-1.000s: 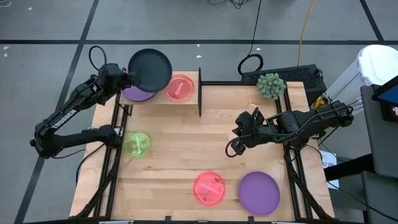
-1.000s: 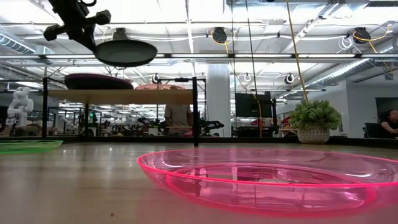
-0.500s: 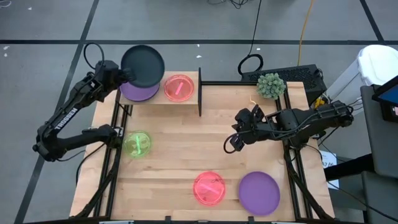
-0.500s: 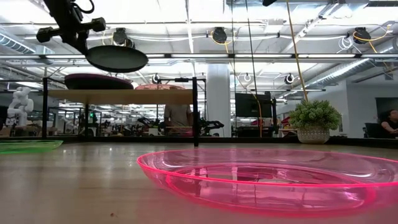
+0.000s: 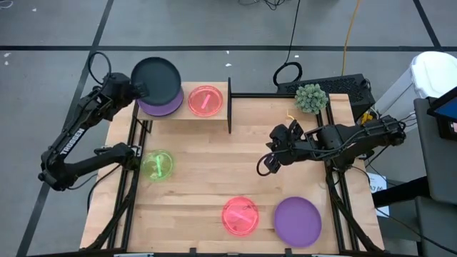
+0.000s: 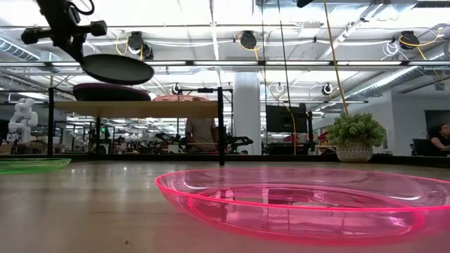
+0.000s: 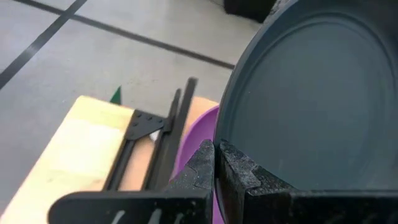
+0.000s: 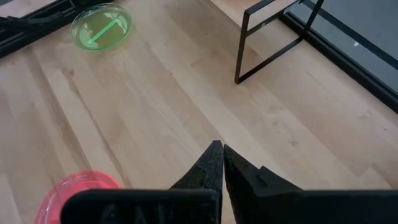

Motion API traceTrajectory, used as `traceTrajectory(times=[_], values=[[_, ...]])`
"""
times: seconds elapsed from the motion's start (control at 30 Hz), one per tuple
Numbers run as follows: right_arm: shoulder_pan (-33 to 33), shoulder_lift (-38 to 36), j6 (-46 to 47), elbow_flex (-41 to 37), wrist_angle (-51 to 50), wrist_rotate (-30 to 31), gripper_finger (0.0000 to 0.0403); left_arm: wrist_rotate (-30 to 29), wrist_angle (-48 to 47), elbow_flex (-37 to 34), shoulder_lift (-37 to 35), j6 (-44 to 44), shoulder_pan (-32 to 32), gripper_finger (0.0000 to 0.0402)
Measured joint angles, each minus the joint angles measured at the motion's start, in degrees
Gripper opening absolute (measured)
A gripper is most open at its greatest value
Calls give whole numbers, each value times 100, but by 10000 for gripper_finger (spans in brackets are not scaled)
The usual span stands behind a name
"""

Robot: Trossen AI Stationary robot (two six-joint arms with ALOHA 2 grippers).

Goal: Place and stack plates onto a shelf
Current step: Stack the black plate on the purple plate

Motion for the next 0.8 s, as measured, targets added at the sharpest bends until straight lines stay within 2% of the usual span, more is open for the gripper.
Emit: traceTrajectory(times=[0.13,0.6,0.8], values=[[0,0,-107,0,1,12,0,38,-309,0,0,23,82,7],[-263,0,-256,0,4,29,0,166,-443,0,7,145,97,8],[-264,0,-291,0,2,174,0,166,-571,0,19,123,96,25]])
